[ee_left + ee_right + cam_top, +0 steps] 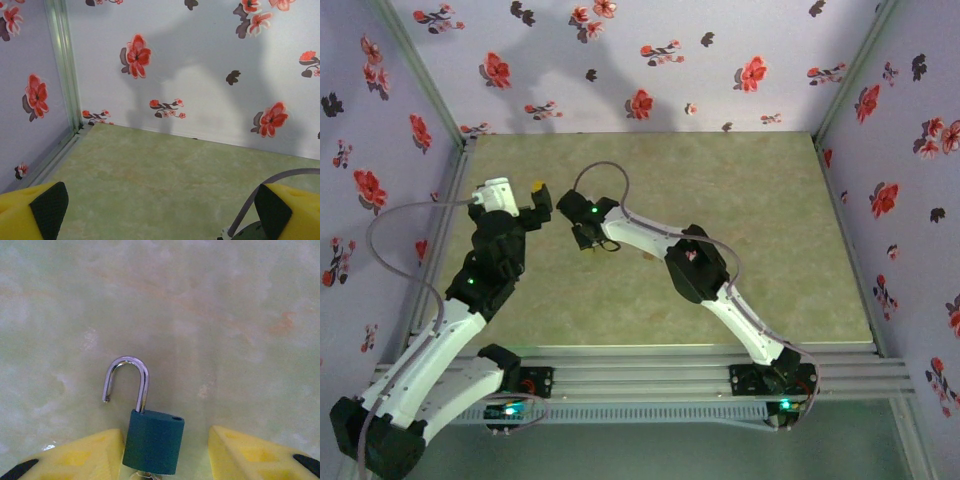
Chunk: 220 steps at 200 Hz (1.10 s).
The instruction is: Lock with the key
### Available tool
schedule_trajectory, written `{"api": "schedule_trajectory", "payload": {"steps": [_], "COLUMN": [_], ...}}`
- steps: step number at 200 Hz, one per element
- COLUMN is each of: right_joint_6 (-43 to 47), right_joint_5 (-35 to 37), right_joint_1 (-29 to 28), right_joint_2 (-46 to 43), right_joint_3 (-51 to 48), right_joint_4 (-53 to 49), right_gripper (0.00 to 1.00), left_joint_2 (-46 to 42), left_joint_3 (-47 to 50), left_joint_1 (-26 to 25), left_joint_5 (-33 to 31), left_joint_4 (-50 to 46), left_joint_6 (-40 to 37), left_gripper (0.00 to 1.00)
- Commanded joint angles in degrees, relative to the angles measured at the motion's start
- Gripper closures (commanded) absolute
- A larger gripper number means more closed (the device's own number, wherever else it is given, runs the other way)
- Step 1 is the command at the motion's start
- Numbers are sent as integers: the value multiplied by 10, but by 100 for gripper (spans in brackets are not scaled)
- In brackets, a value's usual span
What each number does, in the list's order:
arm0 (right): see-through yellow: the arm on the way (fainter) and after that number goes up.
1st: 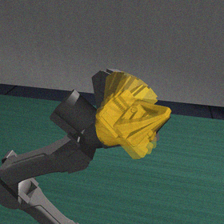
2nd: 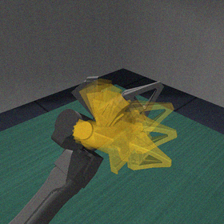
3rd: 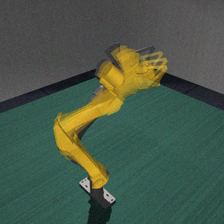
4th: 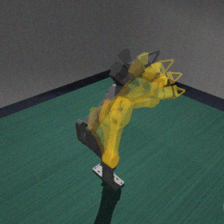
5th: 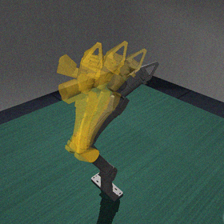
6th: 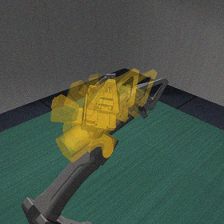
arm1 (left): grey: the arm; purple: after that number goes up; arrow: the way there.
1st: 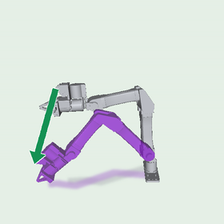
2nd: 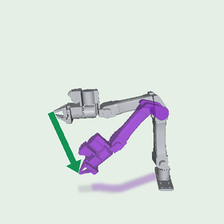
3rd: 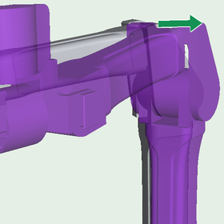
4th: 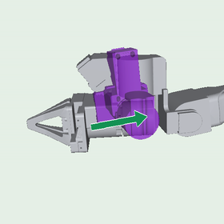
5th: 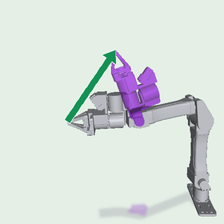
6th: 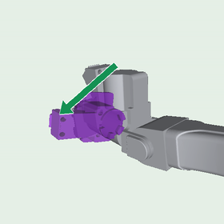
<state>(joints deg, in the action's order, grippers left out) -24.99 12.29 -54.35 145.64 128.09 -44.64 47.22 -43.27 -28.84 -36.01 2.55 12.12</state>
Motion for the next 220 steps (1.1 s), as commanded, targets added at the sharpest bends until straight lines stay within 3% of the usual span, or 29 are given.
{"api": "schedule_trajectory", "payload": {"steps": [1, 220], "right_joint_6": [13, 27], "right_joint_5": [16, 41], "right_joint_1": [-10, -16], "right_joint_2": [28, 18], "right_joint_3": [18, 4], "right_joint_4": [-10, -18], "right_gripper": [52, 73], "left_joint_2": [-9, -10], "left_joint_3": [-3, -3], "left_joint_1": [6, 8], "left_joint_5": [-13, -11], "left_joint_4": [7, 4], "left_joint_6": [12, 15], "left_gripper": [0, 0]}}
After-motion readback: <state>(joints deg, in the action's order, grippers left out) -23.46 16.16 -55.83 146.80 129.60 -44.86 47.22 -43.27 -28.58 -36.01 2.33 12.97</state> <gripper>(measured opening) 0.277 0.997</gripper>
